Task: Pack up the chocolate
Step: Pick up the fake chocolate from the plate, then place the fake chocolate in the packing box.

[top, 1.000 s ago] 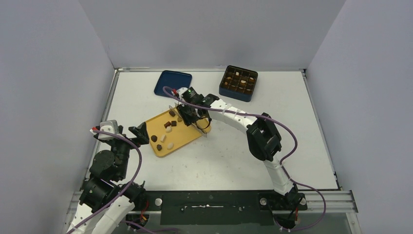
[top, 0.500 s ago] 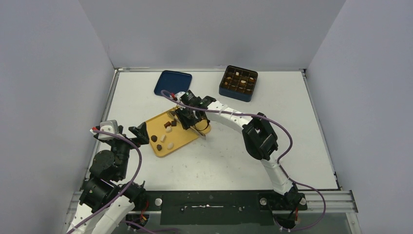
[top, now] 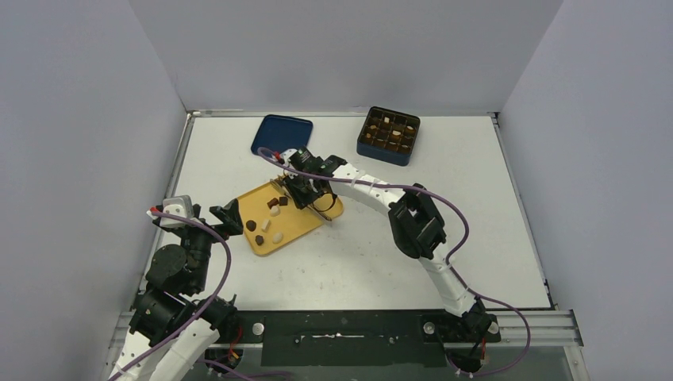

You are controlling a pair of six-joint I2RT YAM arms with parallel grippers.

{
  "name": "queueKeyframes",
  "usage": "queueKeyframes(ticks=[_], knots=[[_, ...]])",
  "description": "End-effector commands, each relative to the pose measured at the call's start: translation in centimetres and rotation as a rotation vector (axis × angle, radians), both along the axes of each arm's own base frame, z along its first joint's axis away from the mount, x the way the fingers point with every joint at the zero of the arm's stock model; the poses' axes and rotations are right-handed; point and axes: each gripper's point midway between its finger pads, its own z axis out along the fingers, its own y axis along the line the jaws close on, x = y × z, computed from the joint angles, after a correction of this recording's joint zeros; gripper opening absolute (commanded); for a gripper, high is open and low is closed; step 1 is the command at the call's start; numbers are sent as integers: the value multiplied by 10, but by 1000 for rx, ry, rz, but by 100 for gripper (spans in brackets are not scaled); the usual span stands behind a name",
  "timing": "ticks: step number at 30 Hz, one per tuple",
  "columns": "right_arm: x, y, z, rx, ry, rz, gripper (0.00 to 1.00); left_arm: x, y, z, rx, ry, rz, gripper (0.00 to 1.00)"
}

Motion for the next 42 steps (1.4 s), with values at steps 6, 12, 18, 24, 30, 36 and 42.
queueKeyframes(ticks=[6, 12, 18, 24, 30, 36, 42], knots=[[2, 10, 58, 134, -94, 5, 27, 1, -1, 12, -16, -40, -6, 97], [6, 2, 77, 155, -145, -9, 25, 0, -1, 12, -16, -39, -7, 97], [14, -17, 107, 198, -187, -48, 25, 0, 0, 12, -17, -38, -4, 97], [49, -67, 124, 138, -233, -201, 23, 1, -3, 10, -16, -34, -14, 97], [80, -123, 130, 100, -267, -335, 23, 4, -5, 8, -7, -16, -20, 97], [112, -192, 126, 40, -286, -502, 23, 5, -7, 7, -7, -19, -25, 97], [128, -241, 119, 37, -265, -602, 24, 7, -9, 6, 1, -5, -30, 97]])
